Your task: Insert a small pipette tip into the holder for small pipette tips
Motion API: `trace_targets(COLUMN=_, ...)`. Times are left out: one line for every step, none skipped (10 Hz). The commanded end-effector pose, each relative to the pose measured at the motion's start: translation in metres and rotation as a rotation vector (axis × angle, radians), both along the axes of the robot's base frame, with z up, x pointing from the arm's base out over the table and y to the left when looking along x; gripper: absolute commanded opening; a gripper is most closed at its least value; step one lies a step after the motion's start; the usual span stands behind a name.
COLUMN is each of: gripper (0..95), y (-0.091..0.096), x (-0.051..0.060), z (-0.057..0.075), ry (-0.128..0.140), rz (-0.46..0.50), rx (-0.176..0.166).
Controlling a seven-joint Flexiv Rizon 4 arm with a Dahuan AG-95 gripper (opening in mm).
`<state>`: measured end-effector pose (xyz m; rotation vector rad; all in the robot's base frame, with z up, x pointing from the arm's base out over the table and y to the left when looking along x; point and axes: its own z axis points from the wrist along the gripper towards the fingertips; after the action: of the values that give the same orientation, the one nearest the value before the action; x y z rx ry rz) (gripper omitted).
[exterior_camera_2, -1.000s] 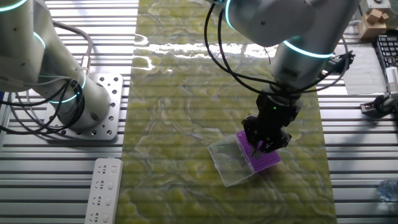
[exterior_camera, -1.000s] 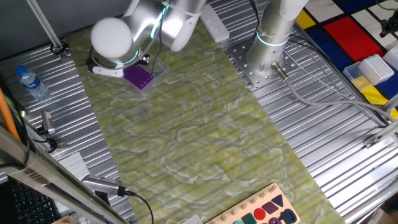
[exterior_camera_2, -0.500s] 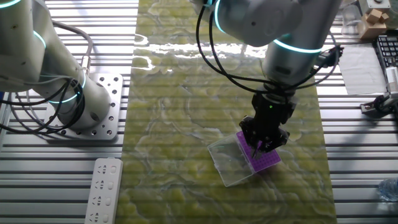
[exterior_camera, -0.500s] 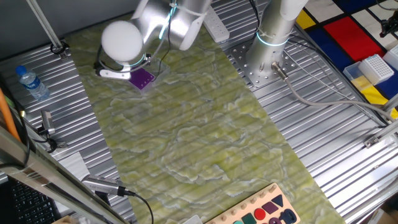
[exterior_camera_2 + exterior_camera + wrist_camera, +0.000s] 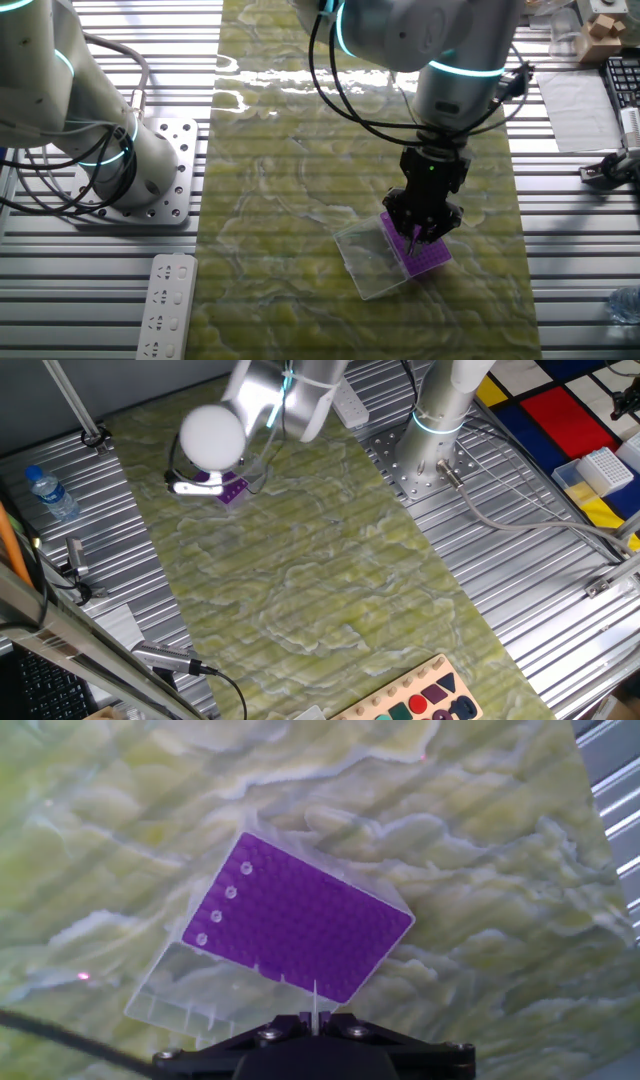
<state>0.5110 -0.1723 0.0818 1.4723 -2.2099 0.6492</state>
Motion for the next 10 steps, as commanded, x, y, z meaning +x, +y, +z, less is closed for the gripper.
trace_targets(gripper=0.0, y=-0.0004, x=-0.0001, z=0.0005, ry=0.006, rz=0.027, rx=-0.010)
trace_targets(gripper=0.0, y=-0.0005, x=-0.0002, z=0.0004, ry=0.007, rz=0.033, rx=-0.010)
trace_targets(gripper=0.0, y=-0.0005, x=-0.0002, z=0.0004, ry=0.006, rz=0.037, rx=-0.011)
trace_targets(gripper=0.0, y=-0.0005, x=-0.0002, z=0.0004, ry=0.004, rz=0.038, rx=-0.011)
trace_targets(gripper=0.0, y=-0.0006, x=-0.0002, z=0.0005, ry=0.007, rz=0.043, rx=-0.011)
trace_targets(gripper=0.0, y=-0.0013, x=0.0000, z=0.0008, ry=0.008, rz=0.047, rx=-0.012)
trace_targets(gripper=0.0, y=-0.0020, x=0.0003, z=0.0010, ry=0.010, rz=0.051, rx=-0.012)
trace_targets(gripper=0.0, y=-0.0040, x=0.0014, z=0.0007, ry=0.021, rz=0.071, rx=-0.008)
trace_targets(gripper=0.0, y=-0.0068, x=0.0032, z=0.0001, ry=0.030, rz=0.087, rx=-0.003)
trace_targets(gripper=0.0, y=-0.0077, x=0.0043, z=-0.0001, ry=0.036, rz=0.095, rx=-0.002)
